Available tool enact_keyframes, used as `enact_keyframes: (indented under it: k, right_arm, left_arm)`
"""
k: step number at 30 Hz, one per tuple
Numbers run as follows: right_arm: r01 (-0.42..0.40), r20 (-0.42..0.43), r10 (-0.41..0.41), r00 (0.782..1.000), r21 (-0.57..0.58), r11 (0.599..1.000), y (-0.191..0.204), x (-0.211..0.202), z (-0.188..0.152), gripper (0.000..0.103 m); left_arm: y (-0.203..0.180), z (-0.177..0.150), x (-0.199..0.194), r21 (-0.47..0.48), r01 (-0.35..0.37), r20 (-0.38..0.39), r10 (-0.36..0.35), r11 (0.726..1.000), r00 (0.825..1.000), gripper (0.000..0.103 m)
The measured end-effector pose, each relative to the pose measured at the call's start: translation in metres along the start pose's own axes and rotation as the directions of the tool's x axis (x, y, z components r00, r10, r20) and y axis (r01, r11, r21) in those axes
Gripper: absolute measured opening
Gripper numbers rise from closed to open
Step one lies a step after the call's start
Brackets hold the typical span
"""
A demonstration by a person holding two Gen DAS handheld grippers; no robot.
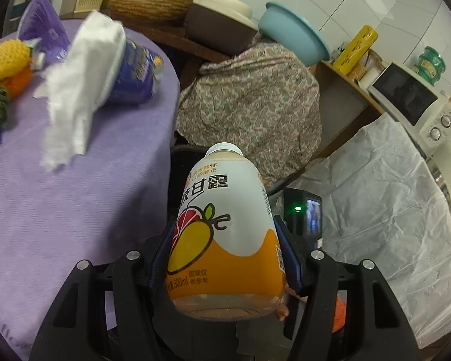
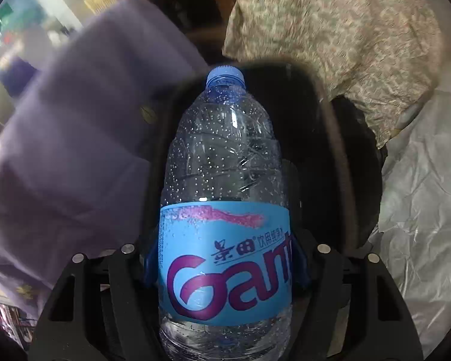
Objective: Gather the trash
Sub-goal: 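Lift both bottles and carry them over the brown trash bin, then open the right tool dropping the water bottle while the left tool drops the milk-tea bottle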
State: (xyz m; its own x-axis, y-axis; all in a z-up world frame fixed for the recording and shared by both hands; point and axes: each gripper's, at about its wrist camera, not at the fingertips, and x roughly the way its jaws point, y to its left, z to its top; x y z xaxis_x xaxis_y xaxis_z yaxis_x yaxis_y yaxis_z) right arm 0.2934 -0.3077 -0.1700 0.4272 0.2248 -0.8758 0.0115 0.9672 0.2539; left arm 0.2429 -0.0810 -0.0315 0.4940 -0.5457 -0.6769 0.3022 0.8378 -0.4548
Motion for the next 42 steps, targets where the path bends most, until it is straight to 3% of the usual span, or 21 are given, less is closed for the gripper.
enact_keyframes:
  k: [9,15,24,27,31,42]
  right_arm:
    - [-0.013,-0.049,0.015,0.999,0.042,0.999,-0.012,0.055,0.010,0.069]
    - [-0.033,-0.014,0.034,0.999,0.065,0.997,-0.015,0.039,0.014,0.074]
    - [-0.057,0.087,0.052,0.995,0.067,0.996,-0.015,0.008,0.028,0.075]
    - [0.006,0.160,-0.015,0.987,0.060,0.998,-0.023,-0.009,0.037,0.075]
    - [0.142,0.250,-0.155,0.956,0.069,0.987,-0.035,-0.038,0.044,0.075]
    - [0.130,0.258,-0.160,0.953,0.128,0.983,-0.061,-0.058,0.027,0.075]
  left_arm:
    - [0.002,-0.002,0.055,0.030,-0.039,-0.083,0.041,0.999,0.996,0.061]
    - [0.013,-0.003,0.076,0.003,-0.060,-0.105,0.060,0.998,0.993,0.061]
    - [0.019,-0.005,0.077,-0.001,-0.080,-0.111,0.079,0.997,0.991,0.061]
    - [0.021,-0.008,0.083,-0.007,-0.082,-0.128,0.080,0.997,0.989,0.061]
    - [0.022,-0.013,0.099,-0.006,-0.082,-0.159,0.080,0.997,0.984,0.061]
    - [0.012,-0.020,0.189,0.089,-0.119,-0.281,0.139,0.989,0.950,0.062]
